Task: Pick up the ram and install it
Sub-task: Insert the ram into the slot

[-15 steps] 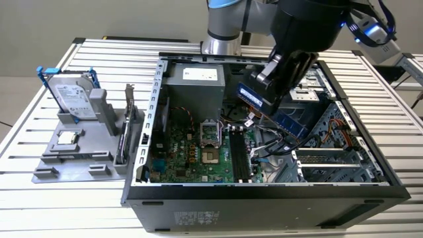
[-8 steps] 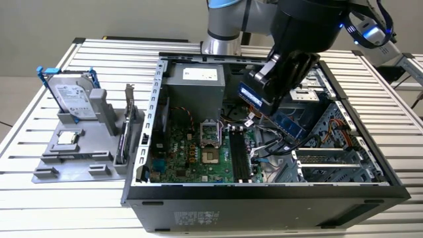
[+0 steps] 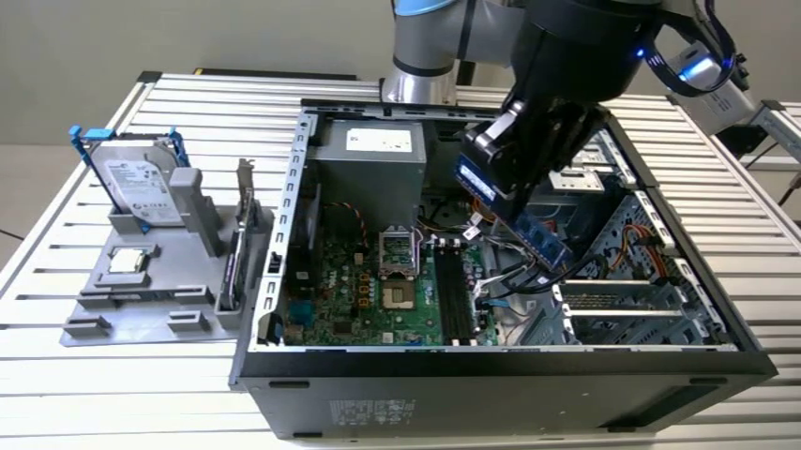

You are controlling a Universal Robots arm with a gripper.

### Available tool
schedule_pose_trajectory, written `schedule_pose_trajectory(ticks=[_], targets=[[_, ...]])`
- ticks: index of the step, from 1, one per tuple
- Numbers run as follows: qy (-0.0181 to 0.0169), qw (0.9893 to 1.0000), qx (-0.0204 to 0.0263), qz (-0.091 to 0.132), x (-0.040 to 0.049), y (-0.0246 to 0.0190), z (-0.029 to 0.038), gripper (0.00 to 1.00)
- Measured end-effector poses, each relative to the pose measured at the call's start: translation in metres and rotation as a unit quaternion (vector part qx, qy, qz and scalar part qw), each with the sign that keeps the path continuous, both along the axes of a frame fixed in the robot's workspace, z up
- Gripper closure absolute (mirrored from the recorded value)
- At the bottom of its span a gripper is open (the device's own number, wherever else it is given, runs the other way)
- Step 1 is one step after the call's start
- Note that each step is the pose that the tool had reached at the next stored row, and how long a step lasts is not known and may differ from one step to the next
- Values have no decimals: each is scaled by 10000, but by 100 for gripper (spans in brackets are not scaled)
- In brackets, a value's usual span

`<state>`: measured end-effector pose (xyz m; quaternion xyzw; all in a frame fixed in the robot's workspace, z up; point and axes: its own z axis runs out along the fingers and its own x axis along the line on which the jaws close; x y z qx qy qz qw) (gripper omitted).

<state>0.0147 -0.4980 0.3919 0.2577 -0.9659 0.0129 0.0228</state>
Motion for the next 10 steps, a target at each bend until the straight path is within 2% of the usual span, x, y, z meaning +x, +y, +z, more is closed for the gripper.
schedule_pose_trajectory(ticks=[5,10], targets=[[0,9998,-7,-222,0,0,-6,100],[0,9990,-15,-441,0,0,-11,100]])
